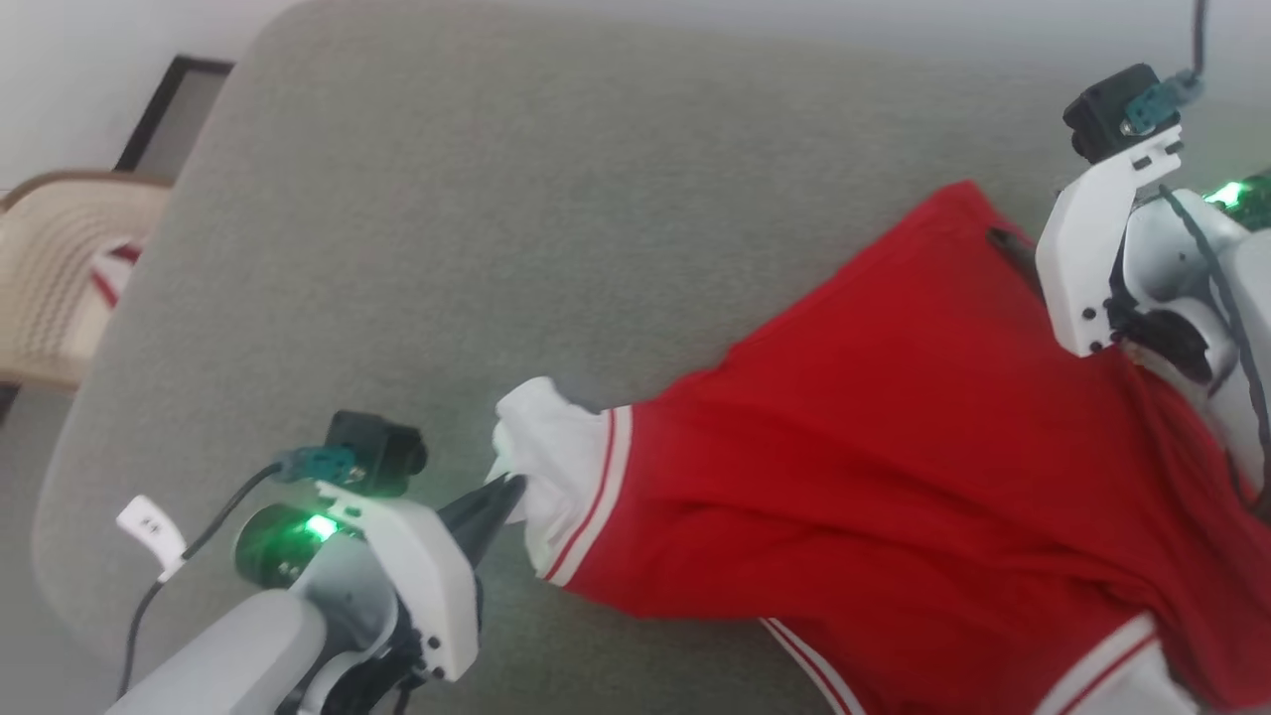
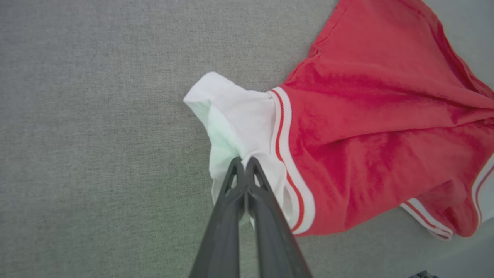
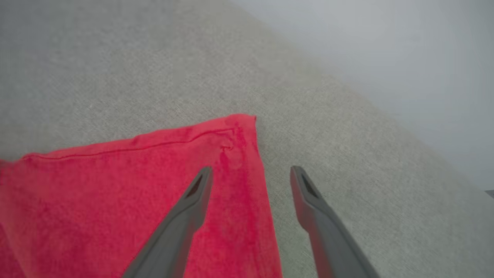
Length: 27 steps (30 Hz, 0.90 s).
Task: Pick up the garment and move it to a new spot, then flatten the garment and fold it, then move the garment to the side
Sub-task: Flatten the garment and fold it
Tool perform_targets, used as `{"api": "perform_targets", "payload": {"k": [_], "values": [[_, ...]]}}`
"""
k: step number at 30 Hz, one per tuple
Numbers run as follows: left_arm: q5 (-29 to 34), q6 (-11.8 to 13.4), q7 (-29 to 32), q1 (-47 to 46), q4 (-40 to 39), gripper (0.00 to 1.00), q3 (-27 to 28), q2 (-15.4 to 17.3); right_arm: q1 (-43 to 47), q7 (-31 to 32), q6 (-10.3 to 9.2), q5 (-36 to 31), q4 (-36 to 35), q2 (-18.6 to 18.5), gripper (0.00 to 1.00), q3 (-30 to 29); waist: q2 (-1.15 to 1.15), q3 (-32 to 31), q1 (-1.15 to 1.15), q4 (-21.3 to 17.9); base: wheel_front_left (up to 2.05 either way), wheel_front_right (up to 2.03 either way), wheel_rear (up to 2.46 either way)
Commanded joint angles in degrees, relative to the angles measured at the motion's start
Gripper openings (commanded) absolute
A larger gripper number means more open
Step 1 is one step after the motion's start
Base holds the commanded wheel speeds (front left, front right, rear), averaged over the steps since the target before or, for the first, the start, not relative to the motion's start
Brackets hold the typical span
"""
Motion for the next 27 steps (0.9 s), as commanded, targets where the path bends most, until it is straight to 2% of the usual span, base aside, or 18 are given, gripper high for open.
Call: {"api": "perform_targets", "payload": {"k": [1,8,12,13,14,15,19,27], "values": [[1.2,-0.7,0.1,-1.5,0.7,0.00,-0.4,-0.9,-2.0,0.8,-0.08,1.1,3.2,-0.2,1.00,1.9,0.00,2.3,0.00,2.7,0.00,0.00,0.00],[1.5,-3.4,-0.5,-5.0,4.1,0.00,-1.9,-4.3,-8.2,5.0,-0.08,5.1,17.2,0.8,1.00,8.9,0.00,4.7,0.00,6.0,0.00,0.00,0.00],[1.6,-4.4,-0.9,-5.9,6.4,0.00,-2.2,-5.3,-6.4,9.8,0.00,8.5,22.7,2.1,1.00,13.3,0.00,5.1,0.00,6.7,0.00,0.00,0.00],[1.5,-4.6,-1.1,-6.0,6.8,0.00,-2.2,-5.6,-5.9,10.8,0.10,9.2,23.8,2.2,0.96,14.1,0.00,5.1,0.00,6.7,0.00,0.00,0.00],[1.4,-4.8,-1.2,-6.2,7.3,0.00,-2.2,-5.7,-5.5,12.0,0.10,9.8,24.7,2.3,0.04,15.0,0.00,5.2,0.00,6.7,0.00,0.00,0.00],[1.4,-4.9,-1.3,-6.3,7.6,0.00,-2.2,-5.6,-5.1,13.0,0.11,10.6,24.9,2.2,0.00,15.8,0.00,5.1,0.00,6.6,0.00,0.00,0.00],[1.1,-5.0,-1.7,-6.5,8.6,0.00,-1.5,-4.8,-7.7,10.6,-0.06,11.6,23.8,0.6,0.00,17.9,0.00,4.6,0.00,5.2,0.00,0.00,0.00],[1.4,-3.5,-1.2,-8.6,8.0,0.00,1.4,-0.6,-14.0,0.1,-0.09,14.1,16.3,-1.4,0.00,21.0,0.00,1.0,0.00,0.3,0.00,0.00,0.00]]}}
